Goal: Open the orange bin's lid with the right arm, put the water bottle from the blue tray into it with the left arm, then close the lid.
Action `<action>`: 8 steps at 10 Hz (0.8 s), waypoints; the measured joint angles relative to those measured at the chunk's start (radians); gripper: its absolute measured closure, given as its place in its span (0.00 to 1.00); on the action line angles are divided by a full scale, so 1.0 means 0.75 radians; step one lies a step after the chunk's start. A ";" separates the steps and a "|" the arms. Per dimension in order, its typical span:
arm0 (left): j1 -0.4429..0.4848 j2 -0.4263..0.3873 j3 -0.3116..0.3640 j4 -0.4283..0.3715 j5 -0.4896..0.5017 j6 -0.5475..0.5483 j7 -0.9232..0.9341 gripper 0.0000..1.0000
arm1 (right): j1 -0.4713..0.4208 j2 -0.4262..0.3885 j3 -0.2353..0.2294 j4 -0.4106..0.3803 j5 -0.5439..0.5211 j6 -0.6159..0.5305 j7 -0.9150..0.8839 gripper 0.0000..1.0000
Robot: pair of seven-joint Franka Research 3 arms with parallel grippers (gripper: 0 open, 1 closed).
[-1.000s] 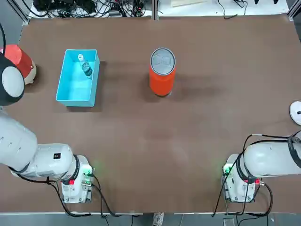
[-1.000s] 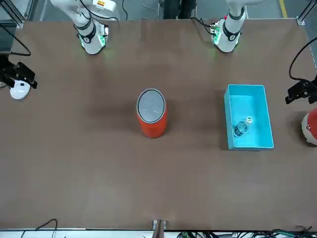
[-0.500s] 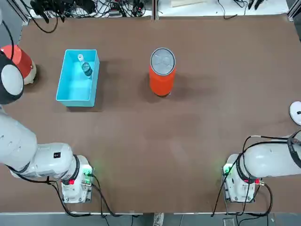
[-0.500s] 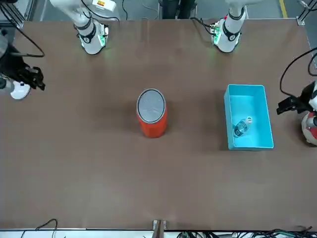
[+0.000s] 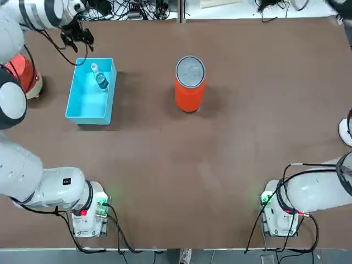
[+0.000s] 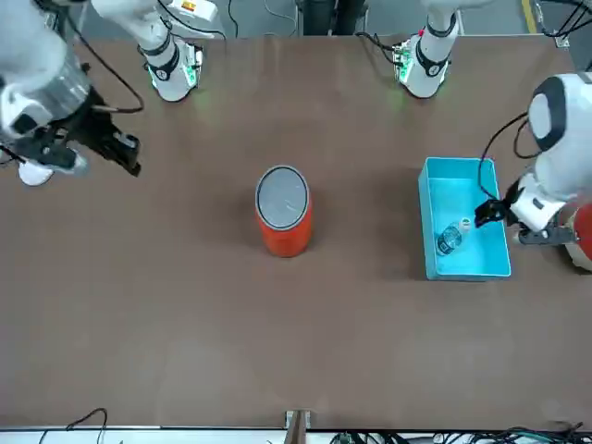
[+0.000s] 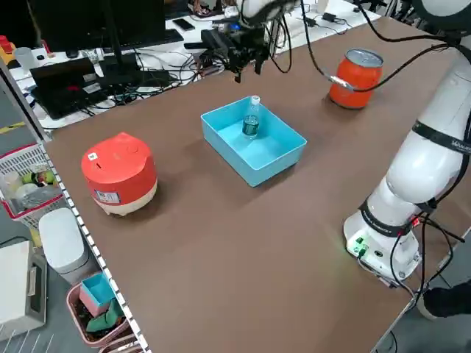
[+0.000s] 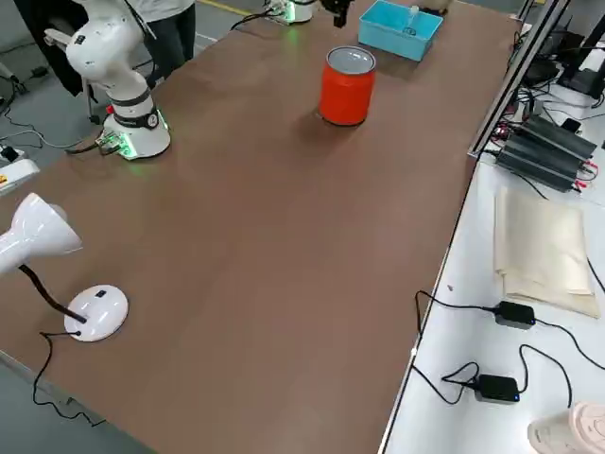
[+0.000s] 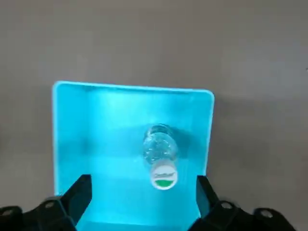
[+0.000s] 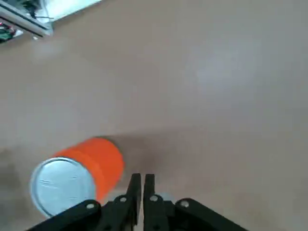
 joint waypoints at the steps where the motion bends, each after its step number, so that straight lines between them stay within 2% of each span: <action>1: 0.000 -0.007 -0.012 -0.077 0.000 0.086 -0.011 0.07 | 0.089 0.023 0.002 -0.030 -0.001 0.047 0.113 0.93; 4: 0.001 -0.008 -0.015 -0.200 0.000 0.244 -0.014 0.19 | 0.274 0.124 0.001 -0.048 -0.006 0.217 0.403 0.98; 6: 0.000 -0.001 -0.015 -0.221 0.000 0.272 -0.014 0.21 | 0.357 0.197 0.000 -0.048 -0.011 0.298 0.496 0.98; 8: -0.001 0.028 -0.016 -0.228 0.000 0.278 -0.014 0.31 | 0.446 0.274 -0.001 -0.042 -0.056 0.331 0.521 0.98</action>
